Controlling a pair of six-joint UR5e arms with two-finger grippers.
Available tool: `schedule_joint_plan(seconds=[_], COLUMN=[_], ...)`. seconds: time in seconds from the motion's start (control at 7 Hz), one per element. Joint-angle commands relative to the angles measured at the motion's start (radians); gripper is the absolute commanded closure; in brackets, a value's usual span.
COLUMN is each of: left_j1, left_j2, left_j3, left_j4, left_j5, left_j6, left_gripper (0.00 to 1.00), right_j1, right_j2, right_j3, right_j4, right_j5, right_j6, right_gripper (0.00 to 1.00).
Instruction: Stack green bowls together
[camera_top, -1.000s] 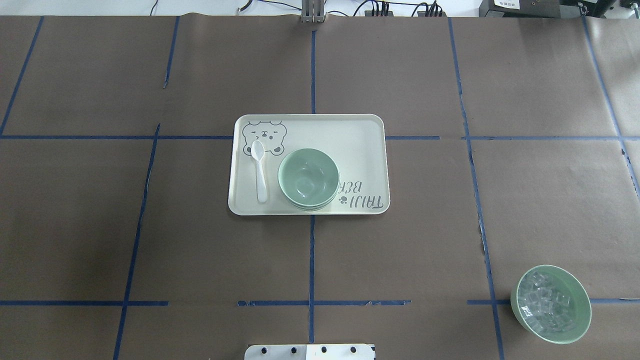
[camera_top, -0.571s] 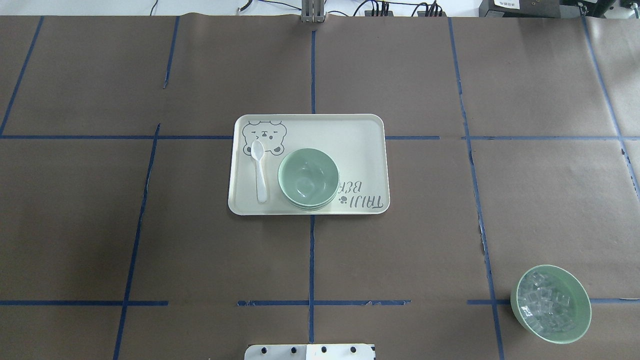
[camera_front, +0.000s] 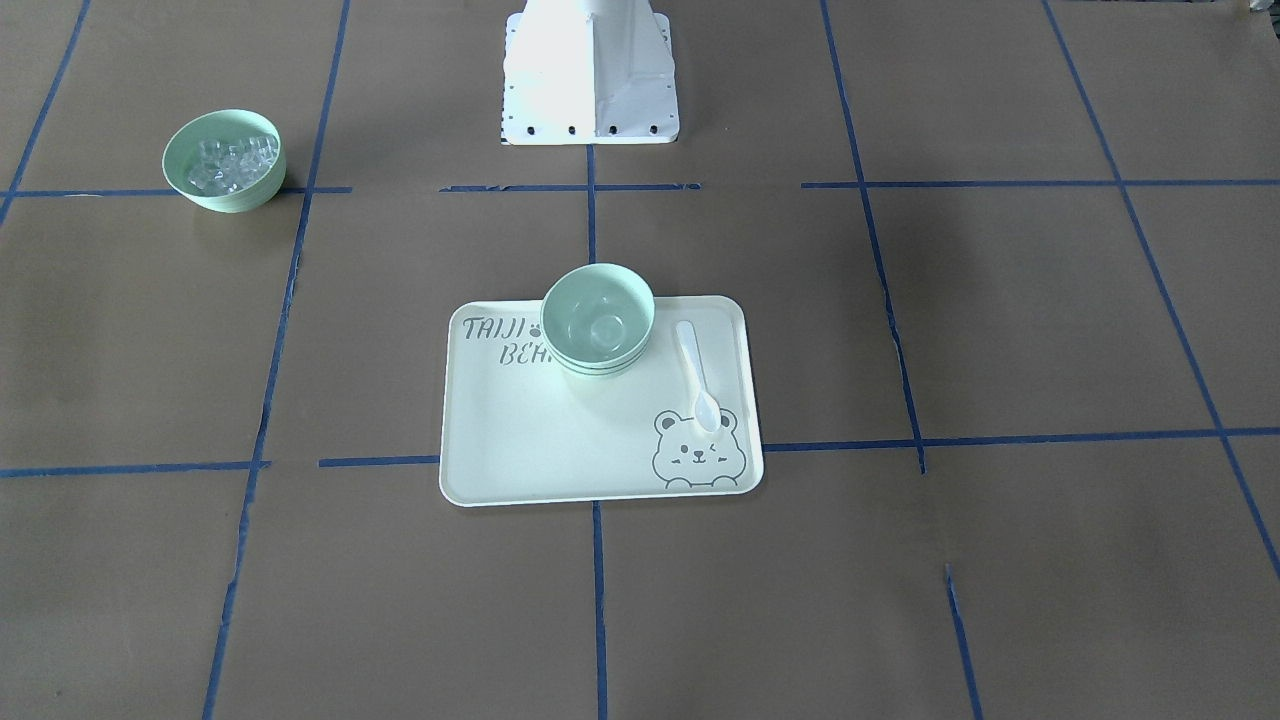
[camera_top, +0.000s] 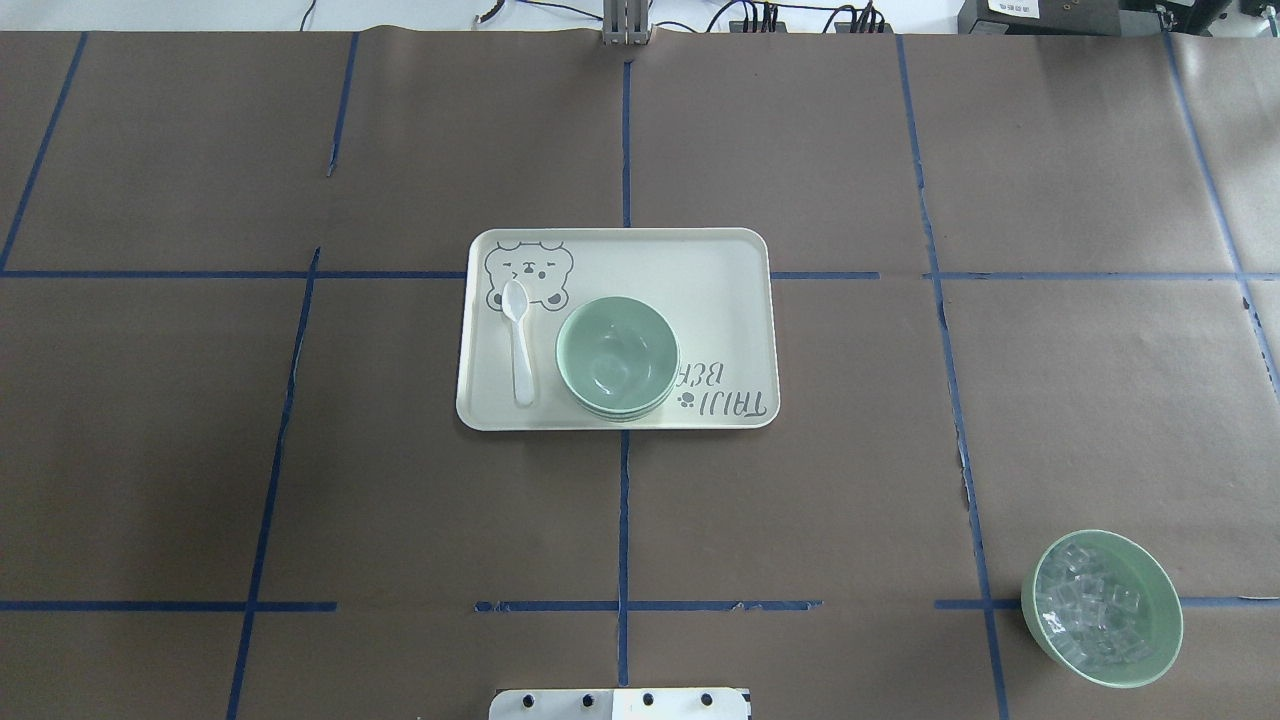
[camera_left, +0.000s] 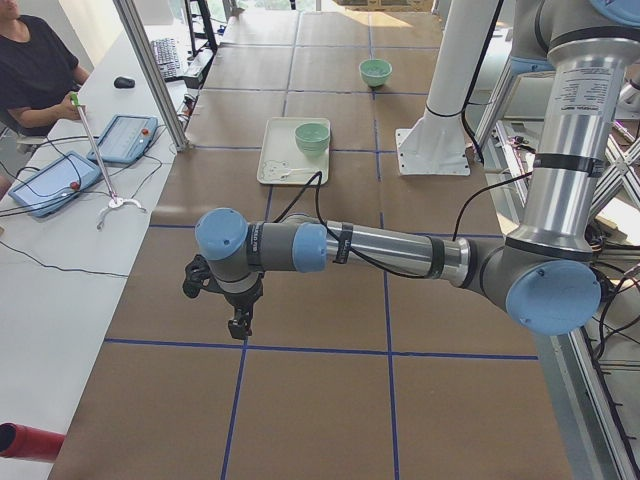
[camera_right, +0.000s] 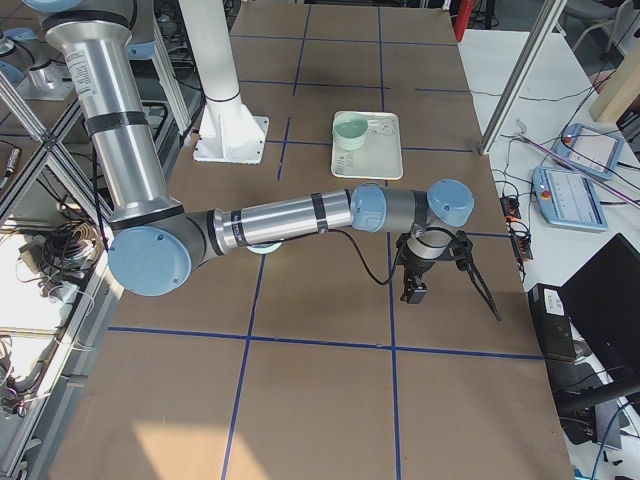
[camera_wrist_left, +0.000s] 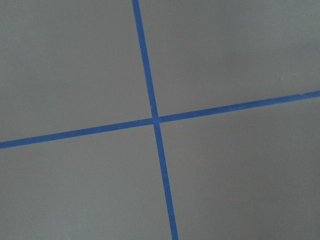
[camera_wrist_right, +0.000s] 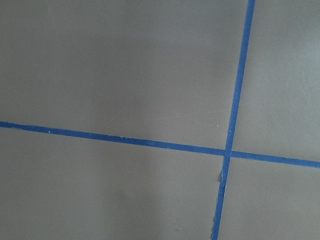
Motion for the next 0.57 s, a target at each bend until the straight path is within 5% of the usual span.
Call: schedule_joint_plan(seconds=[0.0,0.43], left_j1=[0.004,0.019], left_j2=[0.014,0.023], left_j3=[0.000,0.012], left_j4=[-0.005,-0.008], left_j5=[-0.001,-0.001], left_j6=[-0.001,-0.003], left_gripper=[0.00,0.00], right_j1=[0.001,0.018], right_j2=[-0.004,-0.007], right_j3=[0.003,0.002], right_j4=[-0.001,0.000], right_j5=[0.035,0.027], right_j6=[0.002,-0.008], right_gripper=[0.00,0.00])
